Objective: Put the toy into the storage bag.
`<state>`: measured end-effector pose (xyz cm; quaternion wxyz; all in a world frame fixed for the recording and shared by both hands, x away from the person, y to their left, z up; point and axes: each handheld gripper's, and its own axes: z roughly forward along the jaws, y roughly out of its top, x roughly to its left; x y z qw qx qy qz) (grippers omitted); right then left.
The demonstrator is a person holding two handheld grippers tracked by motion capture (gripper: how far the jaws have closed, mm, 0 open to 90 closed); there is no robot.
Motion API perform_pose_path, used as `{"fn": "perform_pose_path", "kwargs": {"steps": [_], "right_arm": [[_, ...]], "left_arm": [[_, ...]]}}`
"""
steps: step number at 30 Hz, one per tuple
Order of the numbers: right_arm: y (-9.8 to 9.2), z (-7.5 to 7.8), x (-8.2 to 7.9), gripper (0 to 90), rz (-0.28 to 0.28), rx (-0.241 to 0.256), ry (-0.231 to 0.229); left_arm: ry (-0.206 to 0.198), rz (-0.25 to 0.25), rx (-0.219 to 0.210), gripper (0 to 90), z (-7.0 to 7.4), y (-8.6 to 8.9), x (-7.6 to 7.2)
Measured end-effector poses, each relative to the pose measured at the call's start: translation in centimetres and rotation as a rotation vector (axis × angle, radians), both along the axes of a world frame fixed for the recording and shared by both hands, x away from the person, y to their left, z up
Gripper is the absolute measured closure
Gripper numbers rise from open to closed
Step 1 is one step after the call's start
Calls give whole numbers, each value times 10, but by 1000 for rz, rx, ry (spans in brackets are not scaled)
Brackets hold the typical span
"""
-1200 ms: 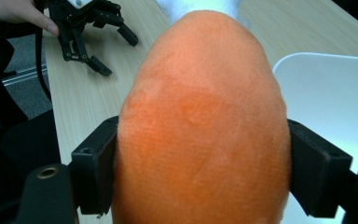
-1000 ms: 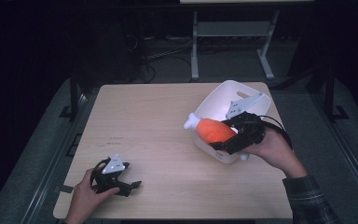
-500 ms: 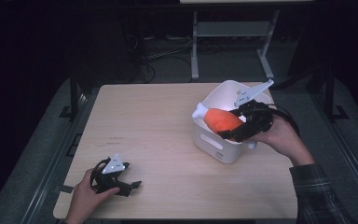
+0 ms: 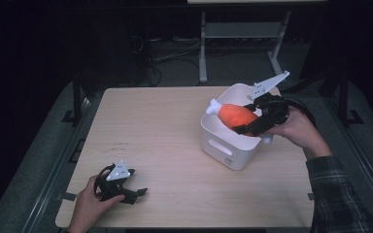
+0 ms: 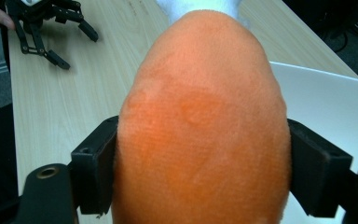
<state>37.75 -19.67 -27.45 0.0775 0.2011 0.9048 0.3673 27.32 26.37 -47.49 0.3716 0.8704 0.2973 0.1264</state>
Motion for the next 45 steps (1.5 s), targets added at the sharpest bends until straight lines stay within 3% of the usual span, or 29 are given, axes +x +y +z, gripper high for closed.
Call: {"fn": "perform_pose_path", "kwargs": {"steps": [6, 22, 45], "right_arm": [[-3, 0, 12, 211, 20, -13, -10], [-7, -21, 48, 201, 32, -41, 52], [-3, -41, 64, 166, 33, -78, 97]], "left_arm": [[1, -1, 3, 129, 0, 0, 0], [0, -3, 8, 129, 0, 0, 0], [2, -3, 8, 129, 0, 0, 0]]}}
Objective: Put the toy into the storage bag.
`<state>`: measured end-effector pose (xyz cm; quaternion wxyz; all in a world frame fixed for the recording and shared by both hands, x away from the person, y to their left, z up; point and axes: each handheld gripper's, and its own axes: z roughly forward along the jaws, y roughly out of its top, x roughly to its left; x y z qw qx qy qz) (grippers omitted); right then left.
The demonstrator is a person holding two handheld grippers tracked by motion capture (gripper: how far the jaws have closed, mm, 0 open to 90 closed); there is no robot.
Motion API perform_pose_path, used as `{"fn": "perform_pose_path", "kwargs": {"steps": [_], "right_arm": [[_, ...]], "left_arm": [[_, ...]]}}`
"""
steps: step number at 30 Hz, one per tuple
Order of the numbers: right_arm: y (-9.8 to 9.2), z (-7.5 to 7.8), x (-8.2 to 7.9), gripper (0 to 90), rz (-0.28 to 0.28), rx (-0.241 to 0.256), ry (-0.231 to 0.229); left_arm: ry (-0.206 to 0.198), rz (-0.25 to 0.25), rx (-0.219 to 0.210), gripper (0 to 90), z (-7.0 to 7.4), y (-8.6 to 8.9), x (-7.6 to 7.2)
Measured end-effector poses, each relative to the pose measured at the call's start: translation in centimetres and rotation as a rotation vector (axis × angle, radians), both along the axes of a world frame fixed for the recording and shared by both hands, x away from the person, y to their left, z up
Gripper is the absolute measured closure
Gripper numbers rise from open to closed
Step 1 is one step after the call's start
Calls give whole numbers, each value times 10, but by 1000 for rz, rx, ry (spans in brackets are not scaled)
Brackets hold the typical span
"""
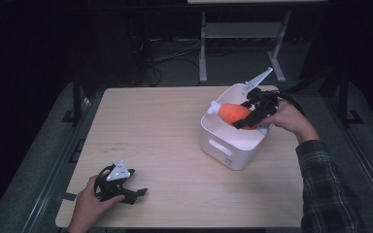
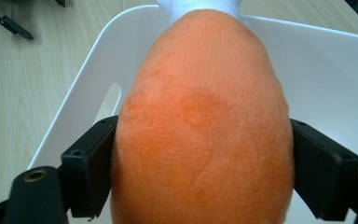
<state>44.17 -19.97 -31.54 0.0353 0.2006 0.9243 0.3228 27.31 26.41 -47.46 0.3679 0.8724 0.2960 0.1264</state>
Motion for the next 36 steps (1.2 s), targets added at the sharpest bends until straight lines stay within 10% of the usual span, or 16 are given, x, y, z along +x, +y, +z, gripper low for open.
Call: {"fn": "perform_pose_path", "kwargs": {"steps": [36], "right_arm": [[-1, -6, 4, 183, -65, -70, 4]], "left_arm": [[0, 0, 0, 129, 0, 0, 0]]}}
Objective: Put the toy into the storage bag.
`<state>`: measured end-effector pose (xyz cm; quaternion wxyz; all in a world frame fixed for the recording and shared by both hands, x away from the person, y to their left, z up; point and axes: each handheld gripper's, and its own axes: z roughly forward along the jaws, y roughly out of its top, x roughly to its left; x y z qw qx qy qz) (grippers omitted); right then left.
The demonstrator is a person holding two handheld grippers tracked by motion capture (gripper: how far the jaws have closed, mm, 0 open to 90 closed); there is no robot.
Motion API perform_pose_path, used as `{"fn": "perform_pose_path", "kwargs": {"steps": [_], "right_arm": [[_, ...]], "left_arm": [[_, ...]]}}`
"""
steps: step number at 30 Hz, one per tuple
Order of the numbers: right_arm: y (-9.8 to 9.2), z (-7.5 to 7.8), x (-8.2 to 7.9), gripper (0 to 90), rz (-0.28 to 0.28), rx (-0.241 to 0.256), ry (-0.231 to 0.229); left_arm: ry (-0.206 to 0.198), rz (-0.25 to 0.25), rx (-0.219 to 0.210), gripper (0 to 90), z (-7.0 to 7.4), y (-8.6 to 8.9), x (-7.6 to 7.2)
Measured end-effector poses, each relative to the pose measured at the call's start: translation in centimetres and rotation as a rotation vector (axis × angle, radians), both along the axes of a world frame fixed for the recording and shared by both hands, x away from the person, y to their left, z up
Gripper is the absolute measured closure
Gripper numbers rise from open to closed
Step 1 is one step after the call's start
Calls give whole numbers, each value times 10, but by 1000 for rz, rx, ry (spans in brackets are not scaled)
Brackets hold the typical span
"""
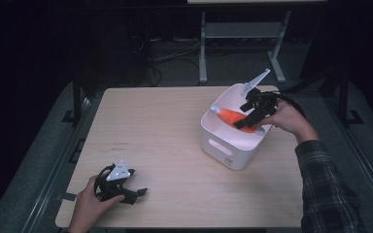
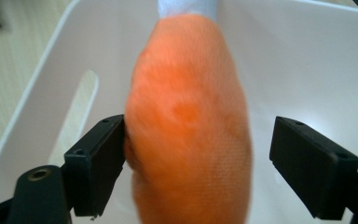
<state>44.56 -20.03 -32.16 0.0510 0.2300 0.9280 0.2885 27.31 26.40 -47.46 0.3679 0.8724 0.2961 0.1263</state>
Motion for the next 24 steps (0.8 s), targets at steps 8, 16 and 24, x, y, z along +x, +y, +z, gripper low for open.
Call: {"fn": "perform_pose_path", "kwargs": {"steps": [8, 16, 24], "right_arm": [[-6, 5, -3, 183, -7, 15, -13], [-18, 19, -19, 180, -31, 73, -34], [-36, 25, -42, 167, -96, 138, -54]], "left_arm": [[0, 0, 0, 129, 0, 0, 0], [0, 0, -1, 129, 0, 0, 0], [-1, 2, -5, 129, 0, 0, 0]]}}
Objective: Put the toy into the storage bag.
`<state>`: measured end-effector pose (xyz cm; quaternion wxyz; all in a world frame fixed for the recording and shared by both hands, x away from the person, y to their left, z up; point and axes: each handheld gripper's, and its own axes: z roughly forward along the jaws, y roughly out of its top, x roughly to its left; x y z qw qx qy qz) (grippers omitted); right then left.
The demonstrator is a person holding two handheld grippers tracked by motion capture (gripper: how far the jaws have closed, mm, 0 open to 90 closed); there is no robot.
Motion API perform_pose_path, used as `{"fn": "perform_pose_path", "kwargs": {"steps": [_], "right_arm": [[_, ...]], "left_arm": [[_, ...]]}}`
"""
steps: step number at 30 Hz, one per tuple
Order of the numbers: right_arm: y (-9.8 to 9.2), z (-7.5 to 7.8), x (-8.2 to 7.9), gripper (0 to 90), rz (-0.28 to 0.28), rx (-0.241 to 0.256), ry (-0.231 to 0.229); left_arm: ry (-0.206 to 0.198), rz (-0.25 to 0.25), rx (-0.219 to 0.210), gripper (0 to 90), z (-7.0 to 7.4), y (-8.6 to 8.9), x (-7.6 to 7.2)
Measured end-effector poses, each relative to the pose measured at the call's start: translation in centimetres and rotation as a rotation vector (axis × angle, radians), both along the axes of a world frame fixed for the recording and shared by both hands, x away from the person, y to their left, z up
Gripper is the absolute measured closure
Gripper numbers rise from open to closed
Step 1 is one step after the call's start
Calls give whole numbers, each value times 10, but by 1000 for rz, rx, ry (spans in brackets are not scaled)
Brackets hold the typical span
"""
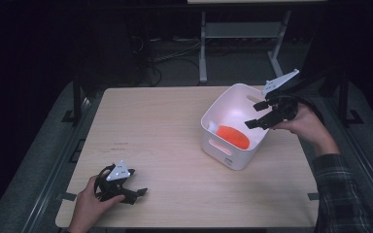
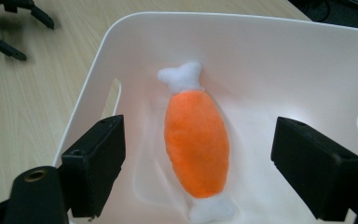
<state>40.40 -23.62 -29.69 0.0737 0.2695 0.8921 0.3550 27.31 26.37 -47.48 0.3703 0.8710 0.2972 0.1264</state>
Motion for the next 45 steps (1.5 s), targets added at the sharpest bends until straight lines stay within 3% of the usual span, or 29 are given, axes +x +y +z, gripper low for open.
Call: {"fn": "perform_pose_path", "kwargs": {"steps": [13, 19, 27, 35, 45], "right_arm": [[-21, 4, -35, 136, -98, 47, -53], [-29, -2, -53, 132, -148, 61, -76], [-40, -14, -74, 132, -168, 84, -92], [-48, -35, -90, 132, -192, 109, -96], [-54, -76, -109, 132, -239, 129, -81]], "left_arm": [[-2, 7, 1, 130, 0, -1, 0], [-2, 11, -2, 130, 0, -1, 0], [-1, 12, -2, 130, 0, -1, 0], [0, 13, -4, 130, 0, -1, -1], [-2, 12, -2, 130, 0, -1, 0]]}}
